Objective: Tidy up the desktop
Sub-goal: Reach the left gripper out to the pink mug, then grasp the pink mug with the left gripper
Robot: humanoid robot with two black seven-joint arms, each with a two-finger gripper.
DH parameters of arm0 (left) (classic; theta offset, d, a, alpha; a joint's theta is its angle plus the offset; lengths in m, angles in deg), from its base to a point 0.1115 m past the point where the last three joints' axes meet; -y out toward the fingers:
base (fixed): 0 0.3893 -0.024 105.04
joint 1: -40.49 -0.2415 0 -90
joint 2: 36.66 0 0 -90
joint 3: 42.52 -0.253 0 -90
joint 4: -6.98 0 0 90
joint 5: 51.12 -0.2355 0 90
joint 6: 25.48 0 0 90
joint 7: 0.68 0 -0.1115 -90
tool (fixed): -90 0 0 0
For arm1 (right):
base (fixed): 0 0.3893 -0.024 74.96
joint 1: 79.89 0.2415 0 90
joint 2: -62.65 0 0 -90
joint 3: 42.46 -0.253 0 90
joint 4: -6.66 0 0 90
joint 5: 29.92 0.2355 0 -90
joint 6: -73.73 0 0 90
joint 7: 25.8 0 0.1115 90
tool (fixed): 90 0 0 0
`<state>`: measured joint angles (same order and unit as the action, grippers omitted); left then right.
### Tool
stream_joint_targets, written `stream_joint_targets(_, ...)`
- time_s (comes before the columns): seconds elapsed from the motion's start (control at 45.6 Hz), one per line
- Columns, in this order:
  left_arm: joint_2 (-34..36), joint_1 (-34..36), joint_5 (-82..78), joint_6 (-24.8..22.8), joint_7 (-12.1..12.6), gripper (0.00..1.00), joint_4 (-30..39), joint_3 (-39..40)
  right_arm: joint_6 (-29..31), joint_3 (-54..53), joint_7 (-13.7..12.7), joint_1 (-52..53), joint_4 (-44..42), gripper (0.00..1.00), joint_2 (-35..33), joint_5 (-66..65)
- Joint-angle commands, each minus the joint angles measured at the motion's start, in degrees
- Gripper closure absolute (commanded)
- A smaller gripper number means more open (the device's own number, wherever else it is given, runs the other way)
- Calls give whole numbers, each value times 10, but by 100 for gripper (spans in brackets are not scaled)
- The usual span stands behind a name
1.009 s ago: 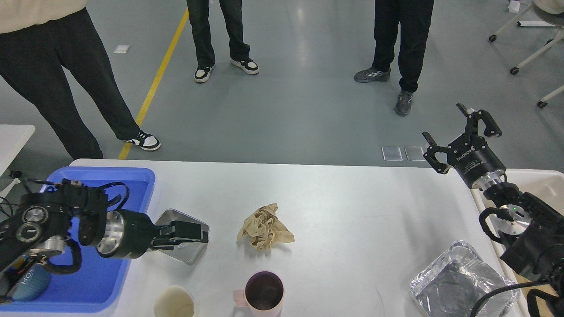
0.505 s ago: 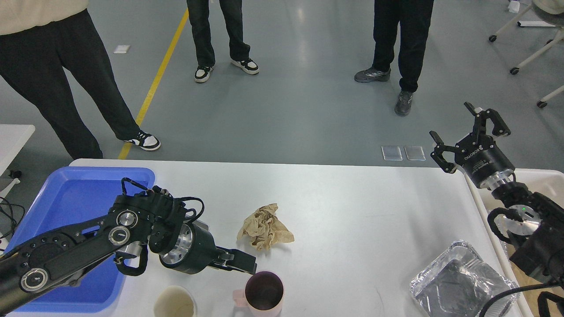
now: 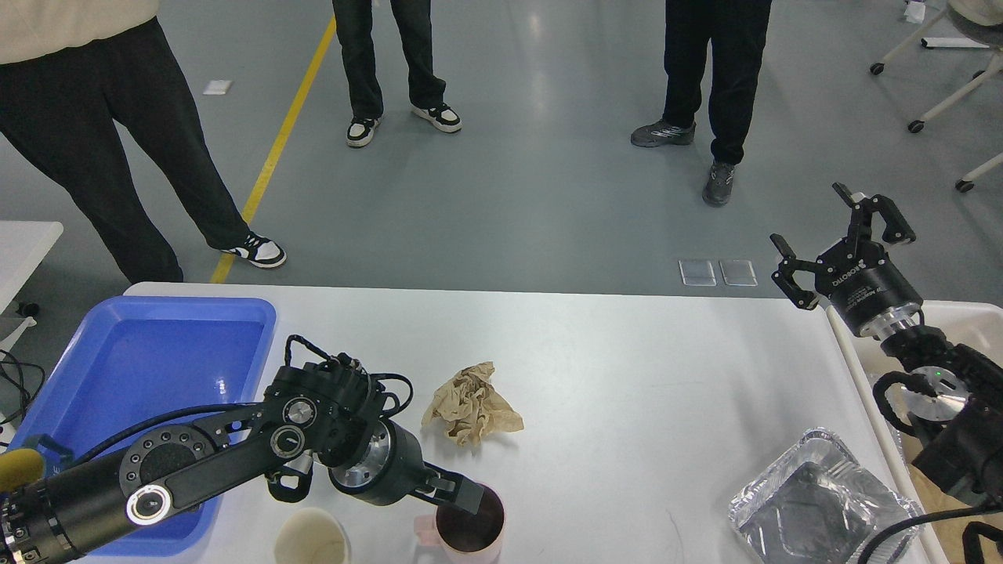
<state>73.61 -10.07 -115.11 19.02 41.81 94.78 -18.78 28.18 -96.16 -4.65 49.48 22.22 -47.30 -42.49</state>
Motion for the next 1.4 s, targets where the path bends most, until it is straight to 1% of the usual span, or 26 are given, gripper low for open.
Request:
stream_joint_targets(0.0, -8, 13, -1, 0, 0, 23, -5, -25, 0, 0, -1, 0, 2, 0, -4, 0)
stream_joint_targets(0.175, -10, 18, -1, -5, 0, 36, -11, -34, 0, -2, -1, -1, 4, 0, -6, 0)
stream_joint_targets(0.417, -9, 23, -8, -15, 0, 44, -11, -35, 2, -2, 0, -2, 4, 0, -8, 0)
stream_joint_targets(0.483, -9, 23, -9, -20, 0, 48, -11, -36, 5, -2, 0, -2, 3, 0, -8, 0)
stream_joint_targets(0.57, -8, 22, -19, -26, 0, 58, -11, -36, 6, -2, 0, -2, 3, 0, -8, 0)
stream_joint_targets(0.636, -8, 20, -26, -26, 0, 61, -16, -36, 6, -2, 0, -3, 3, 0, -8, 0)
stream_joint_targets(0.702, -10, 19, -36, -24, 0, 75, -27, -36, 7, -2, 0, -5, 4, 0, -8, 0)
stream_joint_targets(0.768, -15, 18, -54, -24, 0, 86, -36, -36, 7, -2, 0, -6, 3, 0, -8, 0)
stream_joint_targets(0.812, -20, 18, -61, -24, 0, 96, -41, -36, 8, -3, 0, -6, 3, 0, -8, 0)
stream_joint_targets(0.834, -22, 18, -62, -25, 0, 98, -44, -36, 8, -3, 0, -6, 3, 0, -8, 0)
stream_joint_targets(0.921, -23, 17, -62, -26, 0, 100, -50, -37, 8, -3, 0, -6, 3, 0, -8, 0)
stream_joint_targets(1.185, -30, 21, -62, -30, 1, 100, -50, -36, 8, -3, 0, -5, 3, 0, -8, 0)
stream_joint_targets(1.294, -32, 30, -52, -56, 7, 100, -48, -25, 8, -3, 0, -5, 3, 0, -8, 0)
stream_joint_targets(1.382, -35, 63, -18, -86, 15, 100, -45, 2, 8, -2, 0, -5, 3, 0, -9, 0)
